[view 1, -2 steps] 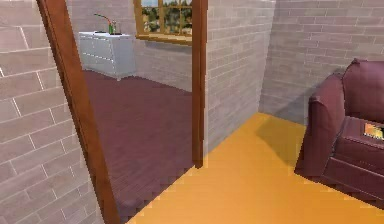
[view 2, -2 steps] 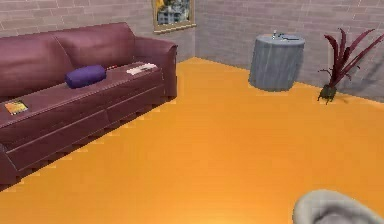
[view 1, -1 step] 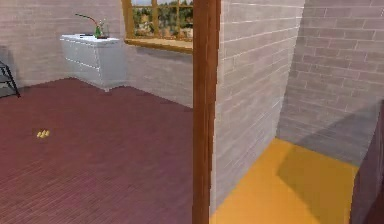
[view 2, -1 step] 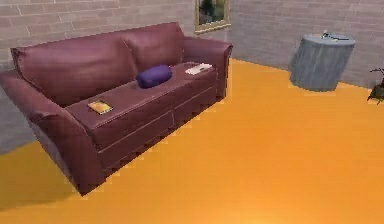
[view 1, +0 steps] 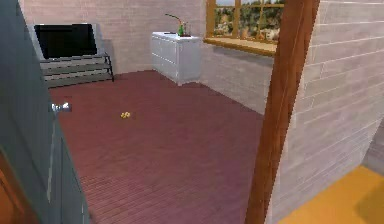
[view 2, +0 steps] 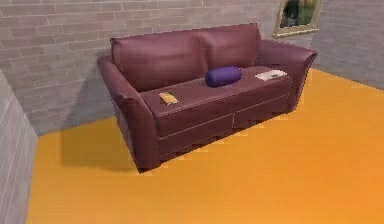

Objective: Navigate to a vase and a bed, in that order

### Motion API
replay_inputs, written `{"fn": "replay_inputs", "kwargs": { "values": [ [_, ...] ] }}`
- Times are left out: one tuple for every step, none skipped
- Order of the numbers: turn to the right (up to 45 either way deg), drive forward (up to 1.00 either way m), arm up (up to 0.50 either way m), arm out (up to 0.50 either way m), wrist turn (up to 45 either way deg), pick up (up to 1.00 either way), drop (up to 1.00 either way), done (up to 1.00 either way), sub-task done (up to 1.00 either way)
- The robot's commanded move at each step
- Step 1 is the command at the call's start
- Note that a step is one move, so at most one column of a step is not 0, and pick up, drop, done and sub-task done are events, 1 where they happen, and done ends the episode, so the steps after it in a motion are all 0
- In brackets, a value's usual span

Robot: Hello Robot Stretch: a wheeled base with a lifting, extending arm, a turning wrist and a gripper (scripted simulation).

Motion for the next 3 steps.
{"fn": "replay_inputs", "kwargs": {
  "values": [
    [0.0, 0.4, 0.0, 0.0, 0.0, 0.0, 0.0, 0.0, 0.0],
    [-12.0, 0.0, 0.0, 0.0, 0.0, 0.0, 0.0, 0.0, 0.0],
    [0.0, 0.85, 0.0, 0.0, 0.0, 0.0, 0.0, 0.0, 0.0]
  ]
}}
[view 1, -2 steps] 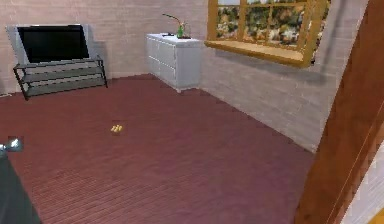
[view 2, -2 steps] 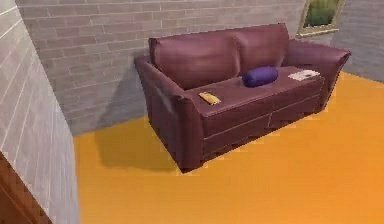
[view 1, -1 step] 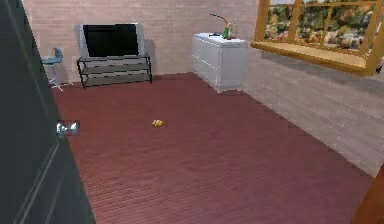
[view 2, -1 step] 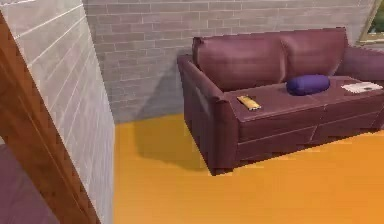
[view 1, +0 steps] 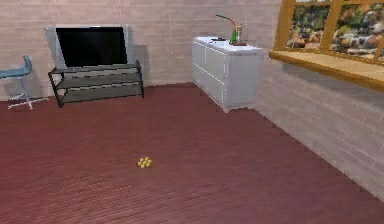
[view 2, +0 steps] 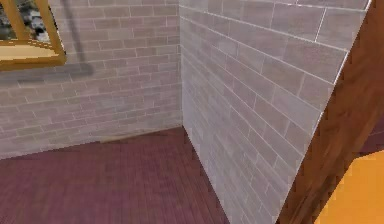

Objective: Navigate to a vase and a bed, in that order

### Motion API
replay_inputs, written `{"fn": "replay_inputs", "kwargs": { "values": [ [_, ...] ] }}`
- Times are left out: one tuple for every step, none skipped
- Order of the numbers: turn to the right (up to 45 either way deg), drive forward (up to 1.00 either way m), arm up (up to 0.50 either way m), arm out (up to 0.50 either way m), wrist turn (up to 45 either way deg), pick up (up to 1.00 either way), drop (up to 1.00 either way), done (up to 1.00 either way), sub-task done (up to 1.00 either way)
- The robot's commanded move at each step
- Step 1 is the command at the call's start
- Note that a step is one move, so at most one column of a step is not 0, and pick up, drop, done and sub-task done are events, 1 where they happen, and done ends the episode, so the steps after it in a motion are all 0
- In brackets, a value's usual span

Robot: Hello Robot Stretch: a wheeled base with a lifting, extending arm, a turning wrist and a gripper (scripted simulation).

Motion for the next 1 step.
{"fn": "replay_inputs", "kwargs": {
  "values": [
    [-6.0, 0.0, 0.0, 0.0, 0.0, 0.0, 0.0, 0.0, 0.0]
  ]
}}
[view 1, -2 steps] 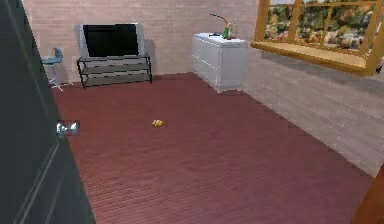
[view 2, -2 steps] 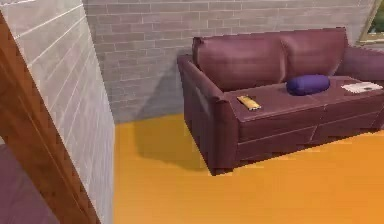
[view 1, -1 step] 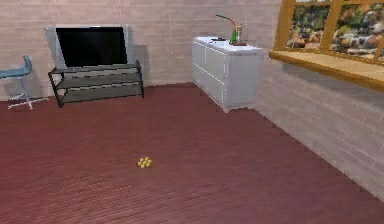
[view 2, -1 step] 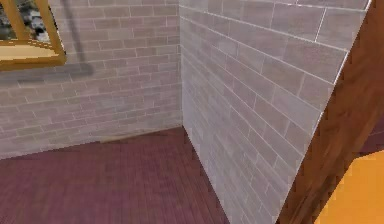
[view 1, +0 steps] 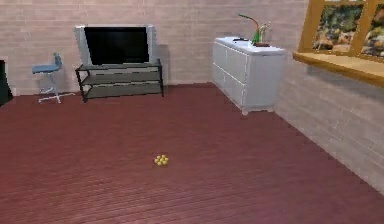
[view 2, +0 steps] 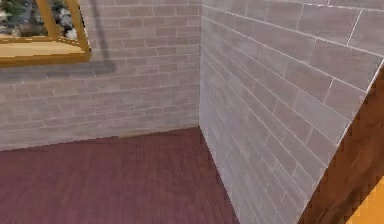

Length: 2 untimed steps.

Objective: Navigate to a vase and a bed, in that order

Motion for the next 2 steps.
{"fn": "replay_inputs", "kwargs": {
  "values": [
    [0.0, 0.6, 0.0, 0.0, 0.0, 0.0, 0.0, 0.0, 0.0],
    [-33.0, 0.0, 0.0, 0.0, 0.0, 0.0, 0.0, 0.0, 0.0]
  ]
}}
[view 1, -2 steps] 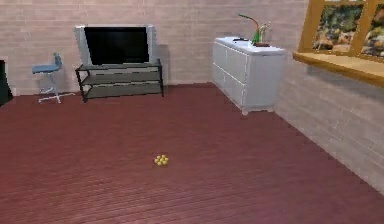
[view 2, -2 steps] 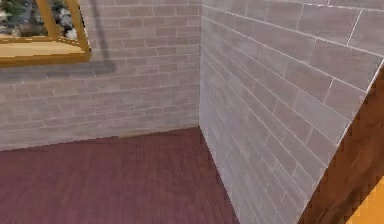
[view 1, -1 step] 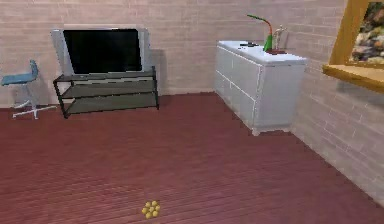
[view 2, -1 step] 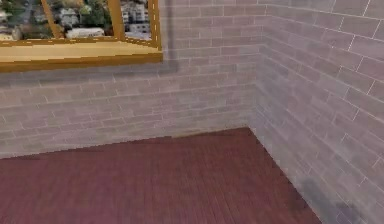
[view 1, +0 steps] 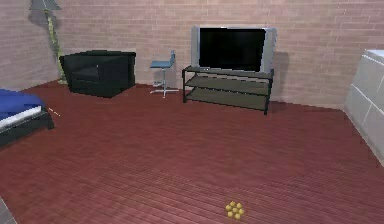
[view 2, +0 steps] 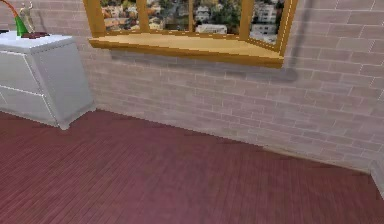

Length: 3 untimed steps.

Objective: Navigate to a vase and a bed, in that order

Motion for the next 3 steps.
{"fn": "replay_inputs", "kwargs": {
  "values": [
    [0.0, 0.05, 0.0, 0.0, 0.0, 0.0, 0.0, 0.0, 0.0],
    [-27.0, 0.0, 0.0, 0.0, 0.0, 0.0, 0.0, 0.0, 0.0],
    [0.0, 1.0, 0.0, 0.0, 0.0, 0.0, 0.0, 0.0, 0.0]
  ]
}}
